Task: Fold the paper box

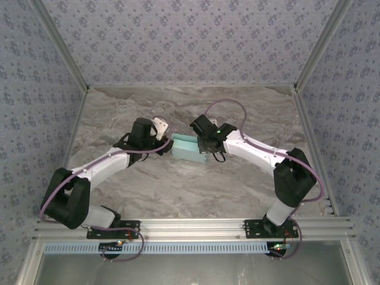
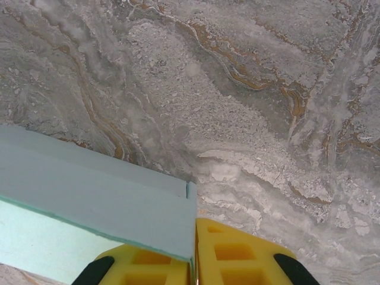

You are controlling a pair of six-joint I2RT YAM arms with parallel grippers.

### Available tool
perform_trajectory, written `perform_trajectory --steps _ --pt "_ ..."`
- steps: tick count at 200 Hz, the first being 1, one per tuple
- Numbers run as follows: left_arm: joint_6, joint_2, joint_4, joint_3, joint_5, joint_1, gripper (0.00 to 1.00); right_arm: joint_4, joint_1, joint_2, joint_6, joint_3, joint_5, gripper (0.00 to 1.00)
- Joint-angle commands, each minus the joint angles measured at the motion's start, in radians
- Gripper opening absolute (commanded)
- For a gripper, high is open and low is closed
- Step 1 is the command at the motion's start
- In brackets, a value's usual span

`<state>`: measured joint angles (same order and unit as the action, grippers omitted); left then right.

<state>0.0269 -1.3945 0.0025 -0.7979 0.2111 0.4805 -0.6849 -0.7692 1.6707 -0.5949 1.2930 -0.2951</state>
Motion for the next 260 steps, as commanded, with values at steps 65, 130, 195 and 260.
perform_trajectory --steps 65,130,195,260 --pt "0.006 -0.043 0.046 -0.043 0.157 -0.018 0.04 -0.033 -0.008 0.039 -0.003 0.042 0.013 0.12" --pt "-0.15 -0.038 0.089 -0.047 0.192 -0.006 0.0 -0.022 -0.033 0.045 -0.026 0.062 0.004 0.14" --pt "-0.261 -0.02 0.114 0.009 0.137 0.048 0.0 -0.01 -0.036 0.061 -0.072 0.078 0.005 0.15" --pt "-0.219 -0.047 0.081 0.026 0.062 0.05 0.0 -0.006 -0.035 0.056 -0.074 0.075 -0.003 0.15"
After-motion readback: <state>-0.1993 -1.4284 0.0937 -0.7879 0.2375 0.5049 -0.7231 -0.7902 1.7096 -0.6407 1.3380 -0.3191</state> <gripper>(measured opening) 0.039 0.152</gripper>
